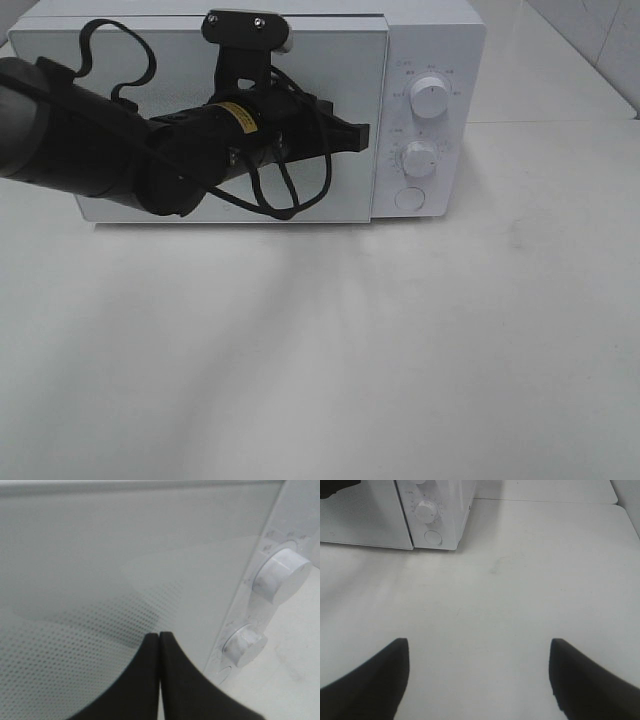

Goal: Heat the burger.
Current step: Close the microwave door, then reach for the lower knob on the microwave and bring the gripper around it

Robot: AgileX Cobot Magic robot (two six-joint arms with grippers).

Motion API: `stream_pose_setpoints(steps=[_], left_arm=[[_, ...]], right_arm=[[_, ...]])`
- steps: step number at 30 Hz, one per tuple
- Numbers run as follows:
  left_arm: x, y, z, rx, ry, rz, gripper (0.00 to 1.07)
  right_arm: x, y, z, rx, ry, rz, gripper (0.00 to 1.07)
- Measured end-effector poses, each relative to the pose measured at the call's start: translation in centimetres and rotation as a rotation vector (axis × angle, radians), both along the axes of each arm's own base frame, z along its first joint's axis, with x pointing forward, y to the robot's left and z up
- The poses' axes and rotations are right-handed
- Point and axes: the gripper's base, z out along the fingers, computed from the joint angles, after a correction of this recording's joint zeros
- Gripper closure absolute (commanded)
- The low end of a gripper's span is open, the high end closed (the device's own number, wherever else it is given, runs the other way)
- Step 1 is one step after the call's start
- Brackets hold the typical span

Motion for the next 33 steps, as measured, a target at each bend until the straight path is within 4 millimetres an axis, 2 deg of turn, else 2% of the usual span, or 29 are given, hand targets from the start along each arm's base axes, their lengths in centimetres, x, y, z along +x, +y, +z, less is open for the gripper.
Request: stream_pose_setpoints(steps=[4, 14, 21, 24, 26, 27, 28, 29, 30, 31, 32, 33], left_arm=[[0.6, -0.5, 0.2, 0.014, -0.018, 0.023, 1.07], [0.5, -0.5, 0.2, 0.054, -0.002, 0.016, 1.07], [-0.2, -0.8, 1.3, 0.065, 0.065, -0.007, 1.07], [-1.2, -1.1, 1.8, 0.083, 0.094, -0.041, 1.05], [-2.3, -1.2, 2.2, 0.106, 0.136, -0.074, 0.94], [-2.3, -1.2, 2.2, 0.106, 0.136, -0.074, 0.94], [-3.0, -1.1, 2.1, 0.135, 0.186, -0.096, 0.78], [-3.0, -1.1, 2.1, 0.135, 0.186, -0.096, 0.78], [-3.2, -1.0, 2.0, 0.150, 0.214, -0.106, 0.66], [-3.8, -0.8, 2.1, 0.181, 0.277, -0.130, 0.36], [-3.8, -0.8, 2.1, 0.181, 0.277, -0.130, 0.36], [-4.6, -0.5, 2.1, 0.215, 0.352, -0.158, 0.12]], right_arm=[[0.0, 0.0, 0.0, 0.001, 0.000, 0.001, 0.32], [0.0, 0.0, 0.0, 0.001, 0.000, 0.000, 0.32], [0.0, 0.0, 0.0, 0.001, 0.000, 0.000, 0.32], [0.0, 0.0, 0.0, 0.001, 0.000, 0.000, 0.32], [0.0, 0.0, 0.0, 0.001, 0.000, 0.000, 0.32], [0.0, 0.0, 0.0, 0.001, 0.000, 0.000, 0.32], [0.0, 0.0, 0.0, 0.001, 0.000, 0.000, 0.32], [0.0, 0.0, 0.0, 0.001, 0.000, 0.000, 0.32], [0.0, 0.0, 0.0, 0.001, 0.000, 0.000, 0.32], [0.0, 0.0, 0.0, 0.001, 0.000, 0.000, 0.32], [0.0, 0.0, 0.0, 0.001, 0.000, 0.000, 0.32], [0.0, 0.0, 0.0, 0.001, 0.000, 0.000, 0.32]])
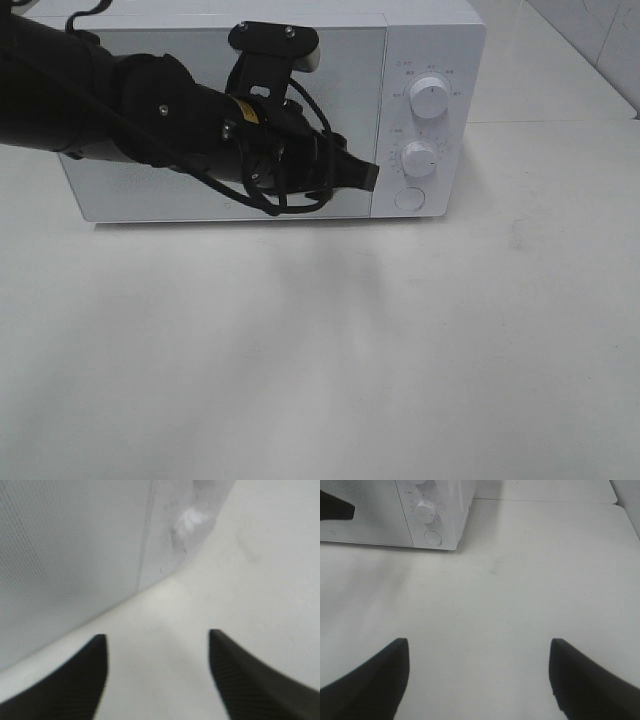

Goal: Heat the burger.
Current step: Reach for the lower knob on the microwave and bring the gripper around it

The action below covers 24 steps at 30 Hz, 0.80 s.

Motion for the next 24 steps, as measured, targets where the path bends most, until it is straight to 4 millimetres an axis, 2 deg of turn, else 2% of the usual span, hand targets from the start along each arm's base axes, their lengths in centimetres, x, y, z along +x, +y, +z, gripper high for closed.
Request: stream_pose_setpoints(steps=[1, 10, 12, 15, 17, 19, 20, 23, 24], left_arm=[[-0.4, 0.1, 0.1, 0.017, 0.036, -0.013, 0.04], [-3.0, 1.2, 0.7, 0.139, 0.260, -0.107, 0.06], [-4.2, 2.0, 1.3, 0.192, 0.355, -0.147, 0.06], [-4.4, 2.3, 1.4, 0.208, 0.387, -0.152, 0.06], [-4.8, 3.7, 1.8, 0.247, 0.495, -0.141, 0.06], [-4.8, 4.2, 1.9, 0.253, 0.515, -0.133, 0.06], [-4.5, 5.1, 2.3, 0.258, 0.541, -0.114, 0.06], [-4.5, 5.6, 2.6, 0.258, 0.554, -0.104, 0.06], [-4.3, 6.6, 3.1, 0.260, 0.573, -0.085, 0.06]], right_arm=[[0.0, 0.0, 0.0, 0.000, 0.000, 0.000, 0.32], [0.0, 0.0, 0.0, 0.000, 0.000, 0.000, 0.32], [0.0, 0.0, 0.0, 0.000, 0.000, 0.000, 0.32], [0.0, 0.0, 0.0, 0.000, 0.000, 0.000, 0.32], [0.0, 0.0, 0.0, 0.000, 0.000, 0.000, 0.32], [0.0, 0.0, 0.0, 0.000, 0.000, 0.000, 0.32], [0.0, 0.0, 0.0, 0.000, 0.000, 0.000, 0.32], [0.0, 0.0, 0.0, 0.000, 0.000, 0.000, 0.32], [0.0, 0.0, 0.0, 0.000, 0.000, 0.000, 0.32]])
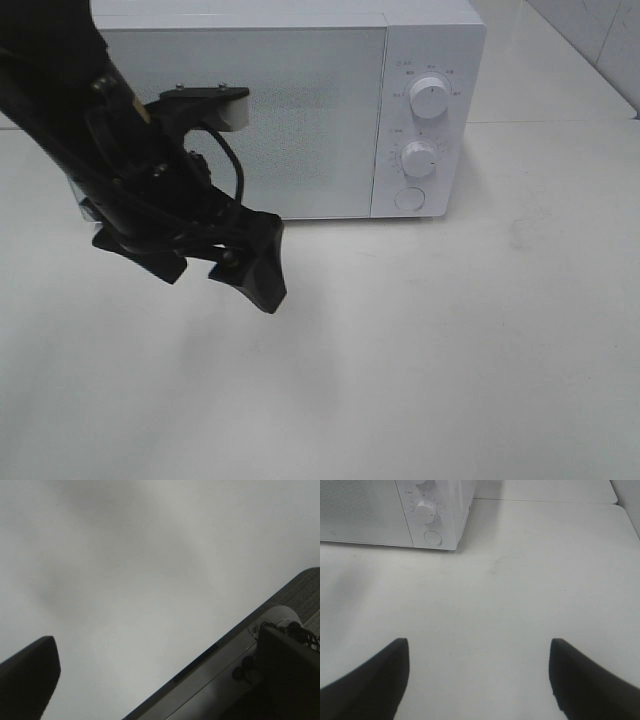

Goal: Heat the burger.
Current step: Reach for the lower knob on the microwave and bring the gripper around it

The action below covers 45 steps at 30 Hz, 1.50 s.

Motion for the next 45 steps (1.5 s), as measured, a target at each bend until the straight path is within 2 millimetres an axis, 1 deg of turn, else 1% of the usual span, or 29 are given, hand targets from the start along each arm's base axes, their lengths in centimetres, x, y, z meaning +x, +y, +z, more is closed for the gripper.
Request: stream_pose_setpoints(steps=[2, 5, 6, 8, 9, 10, 11, 12, 13, 14, 16, 19, 21, 22, 24, 28, 30, 31, 32, 33, 35, 36, 38, 39, 40, 42, 43, 44, 45], left_arm=[[0.1, 0.6, 0.3, 0.007, 0.007, 0.011, 0.06], [0.4, 3.7, 1.6, 0.049, 0.004, 0.088, 0.06], [0.4, 3.7, 1.6, 0.049, 0.004, 0.088, 0.06], [0.2, 5.8, 2.2, 0.072, -0.009, 0.142, 0.06], [0.2, 5.8, 2.2, 0.072, -0.009, 0.142, 0.06], [0.0, 6.6, 2.4, 0.076, -0.012, 0.163, 0.06], [-0.5, 8.2, 2.6, 0.084, -0.011, 0.201, 0.06], [-0.5, 8.2, 2.6, 0.084, -0.011, 0.201, 0.06], [-1.1, 9.9, 2.9, 0.083, -0.017, 0.249, 0.06], [-1.1, 9.9, 2.9, 0.083, -0.017, 0.249, 0.06], [-2.1, 12.2, 3.1, 0.085, -0.023, 0.318, 0.06], [-2.5, 13.0, 3.2, 0.086, -0.034, 0.342, 0.06], [-4.2, 15.7, 3.4, 0.105, -0.046, 0.423, 0.06], [-4.2, 15.7, 3.4, 0.105, -0.046, 0.423, 0.06], [-5.7, 17.3, 3.7, 0.125, -0.056, 0.468, 0.06], [-7.3, 18.5, 4.1, 0.136, -0.084, 0.509, 0.06], [-8.9, 19.4, 4.1, 0.146, -0.113, 0.542, 0.06], [-8.9, 19.4, 4.1, 0.146, -0.113, 0.542, 0.06], [-10.0, 19.8, 4.1, 0.155, -0.134, 0.555, 0.06], [-10.0, 19.8, 4.1, 0.155, -0.134, 0.555, 0.06], [-11.8, 20.0, 3.8, 0.155, -0.169, 0.564, 0.06], [-11.8, 20.0, 3.8, 0.155, -0.169, 0.564, 0.06], [-13.4, 20.1, 3.4, 0.149, -0.200, 0.565, 0.06], [-13.4, 20.1, 3.4, 0.149, -0.200, 0.565, 0.06], [-14.5, 20.2, 3.1, 0.138, -0.233, 0.569, 0.06], [-14.9, 20.2, 3.1, 0.133, -0.247, 0.570, 0.06], [-16.0, 20.2, 3.1, 0.121, -0.286, 0.574, 0.06], [-16.0, 20.2, 3.1, 0.121, -0.286, 0.574, 0.06], [-16.9, 20.3, 3.4, 0.104, -0.340, 0.579, 0.06]], right_arm=[[0.0, 0.0, 0.0, 0.000, 0.000, 0.000, 0.32], [0.0, 0.0, 0.0, 0.000, 0.000, 0.000, 0.32], [0.0, 0.0, 0.0, 0.000, 0.000, 0.000, 0.32], [0.0, 0.0, 0.0, 0.000, 0.000, 0.000, 0.32], [0.0, 0.0, 0.0, 0.000, 0.000, 0.000, 0.32], [0.0, 0.0, 0.0, 0.000, 0.000, 0.000, 0.32], [0.0, 0.0, 0.0, 0.000, 0.000, 0.000, 0.32], [0.0, 0.0, 0.0, 0.000, 0.000, 0.000, 0.32], [0.0, 0.0, 0.0, 0.000, 0.000, 0.000, 0.32], [0.0, 0.0, 0.0, 0.000, 0.000, 0.000, 0.32], [0.0, 0.0, 0.0, 0.000, 0.000, 0.000, 0.32], [0.0, 0.0, 0.0, 0.000, 0.000, 0.000, 0.32], [0.0, 0.0, 0.0, 0.000, 0.000, 0.000, 0.32], [0.0, 0.0, 0.0, 0.000, 0.000, 0.000, 0.32], [0.0, 0.0, 0.0, 0.000, 0.000, 0.000, 0.32], [0.0, 0.0, 0.0, 0.000, 0.000, 0.000, 0.32], [0.0, 0.0, 0.0, 0.000, 0.000, 0.000, 0.32], [0.0, 0.0, 0.0, 0.000, 0.000, 0.000, 0.32], [0.0, 0.0, 0.0, 0.000, 0.000, 0.000, 0.32], [0.0, 0.0, 0.0, 0.000, 0.000, 0.000, 0.32], [0.0, 0.0, 0.0, 0.000, 0.000, 0.000, 0.32], [0.0, 0.0, 0.0, 0.000, 0.000, 0.000, 0.32], [0.0, 0.0, 0.0, 0.000, 0.000, 0.000, 0.32], [0.0, 0.0, 0.0, 0.000, 0.000, 0.000, 0.32], [0.0, 0.0, 0.0, 0.000, 0.000, 0.000, 0.32], [0.0, 0.0, 0.0, 0.000, 0.000, 0.000, 0.32], [0.0, 0.0, 0.0, 0.000, 0.000, 0.000, 0.32], [0.0, 0.0, 0.0, 0.000, 0.000, 0.000, 0.32], [0.0, 0.0, 0.0, 0.000, 0.000, 0.000, 0.32]])
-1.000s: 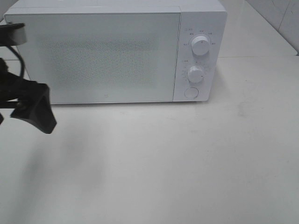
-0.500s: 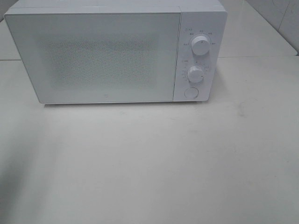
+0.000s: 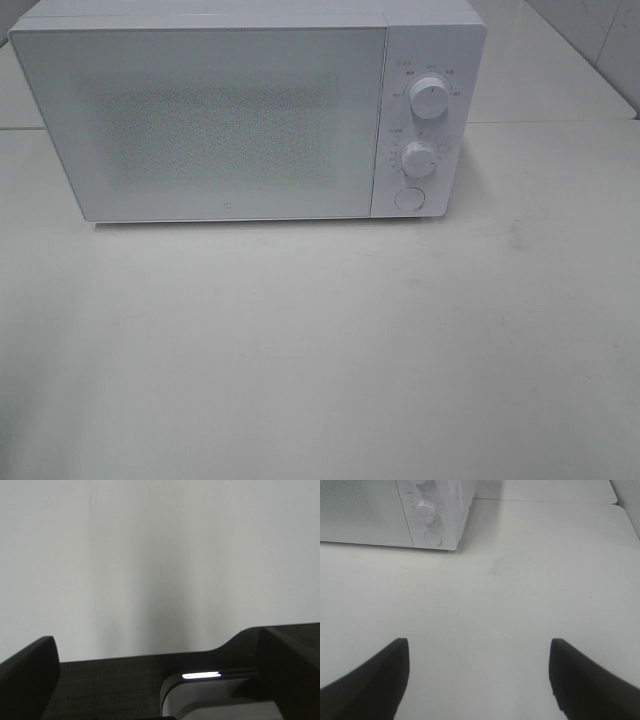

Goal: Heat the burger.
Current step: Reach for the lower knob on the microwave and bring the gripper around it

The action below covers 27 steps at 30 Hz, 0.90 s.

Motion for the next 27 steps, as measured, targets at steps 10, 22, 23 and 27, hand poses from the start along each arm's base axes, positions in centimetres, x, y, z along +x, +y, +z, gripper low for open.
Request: stream_pose_setpoints(steps=[10, 22, 23, 27], left_arm=[[-4.3, 0.3, 1.7, 0.012, -0.294, 0.006, 0.06], [-8.6, 0.3, 2.0, -0.015, -0.557, 0.003, 0.06], [-8.6, 0.3, 2.0, -0.015, -0.557, 0.003, 0.06], [-8.8, 0.4, 1.9, -0.016, -0.574, 0.003, 0.06]], right_arm=[[0.0, 0.0, 0.0, 0.000, 0.000, 0.000, 0.32], [0.0, 0.0, 0.0, 0.000, 0.000, 0.000, 0.32], [0.0, 0.0, 0.0, 0.000, 0.000, 0.000, 0.32], [0.0, 0.0, 0.0, 0.000, 0.000, 0.000, 0.32]])
